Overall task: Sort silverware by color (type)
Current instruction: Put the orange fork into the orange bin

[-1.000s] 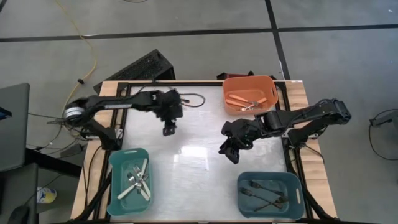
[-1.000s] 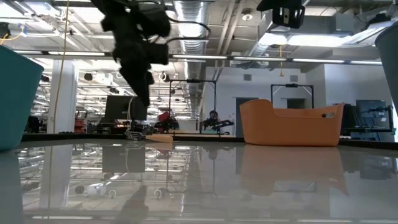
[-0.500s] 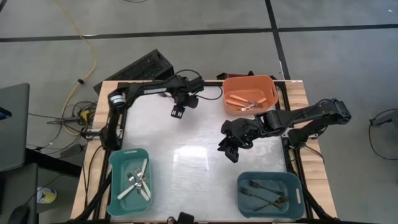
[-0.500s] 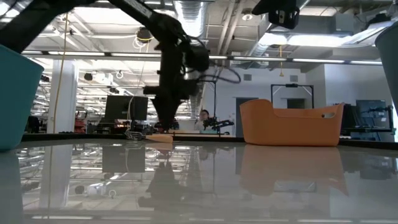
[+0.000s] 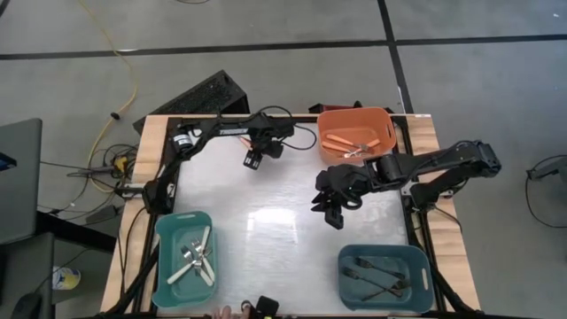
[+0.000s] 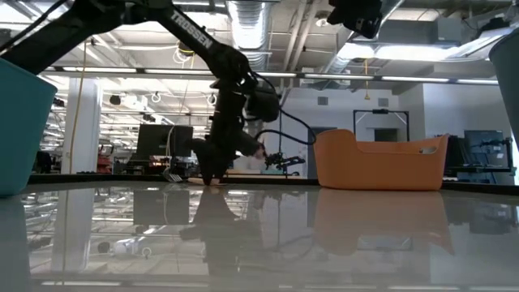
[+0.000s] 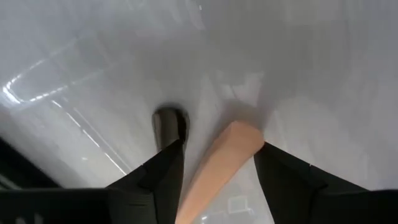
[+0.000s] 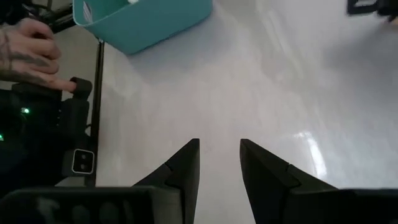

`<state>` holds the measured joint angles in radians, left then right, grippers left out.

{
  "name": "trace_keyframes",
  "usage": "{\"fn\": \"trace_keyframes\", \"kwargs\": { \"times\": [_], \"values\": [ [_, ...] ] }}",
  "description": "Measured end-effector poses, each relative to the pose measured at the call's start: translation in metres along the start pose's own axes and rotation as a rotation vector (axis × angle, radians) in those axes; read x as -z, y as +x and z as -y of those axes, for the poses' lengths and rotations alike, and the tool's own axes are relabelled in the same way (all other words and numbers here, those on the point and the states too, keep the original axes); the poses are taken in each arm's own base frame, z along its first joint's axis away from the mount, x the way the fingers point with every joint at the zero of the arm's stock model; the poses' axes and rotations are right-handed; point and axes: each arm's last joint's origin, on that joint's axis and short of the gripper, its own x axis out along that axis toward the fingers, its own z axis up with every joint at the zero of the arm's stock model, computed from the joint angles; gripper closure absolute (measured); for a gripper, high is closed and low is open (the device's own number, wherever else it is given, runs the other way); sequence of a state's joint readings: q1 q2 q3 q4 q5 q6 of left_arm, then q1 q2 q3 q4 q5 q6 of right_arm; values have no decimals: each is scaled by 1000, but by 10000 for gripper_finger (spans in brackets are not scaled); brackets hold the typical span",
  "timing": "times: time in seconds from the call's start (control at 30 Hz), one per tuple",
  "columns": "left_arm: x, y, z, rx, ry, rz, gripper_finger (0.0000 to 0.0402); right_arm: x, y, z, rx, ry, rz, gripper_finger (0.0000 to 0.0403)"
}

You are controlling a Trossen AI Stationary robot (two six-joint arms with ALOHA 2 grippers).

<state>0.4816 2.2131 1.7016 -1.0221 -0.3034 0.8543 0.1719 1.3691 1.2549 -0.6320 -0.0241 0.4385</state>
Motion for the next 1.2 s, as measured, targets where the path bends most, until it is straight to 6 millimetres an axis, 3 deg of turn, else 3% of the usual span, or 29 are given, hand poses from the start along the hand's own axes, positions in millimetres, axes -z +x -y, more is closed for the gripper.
{"fn": "trace_keyframes", "kwargs": {
  "times": [0.27,0.5,0.73,0.83,0.93,1.2],
  "values": [
    [0,4,2,6,50,14,235,1,-3,1,4,-53,-11,266],
    [-3,6,9,3,45,3,355,1,-4,1,-4,-79,-16,266],
    [-19,-11,17,-36,5,50,355,2,-4,-1,-29,-50,-25,266],
    [-25,-37,23,-60,-15,131,355,4,-4,-4,-34,-41,-32,266],
    [-17,-70,26,-38,-102,256,355,7,-3,-9,-40,-23,-38,266],
    [48,-204,37,-5,-397,800,355,9,-3,-20,-8,33,6,266]
  ]
}}
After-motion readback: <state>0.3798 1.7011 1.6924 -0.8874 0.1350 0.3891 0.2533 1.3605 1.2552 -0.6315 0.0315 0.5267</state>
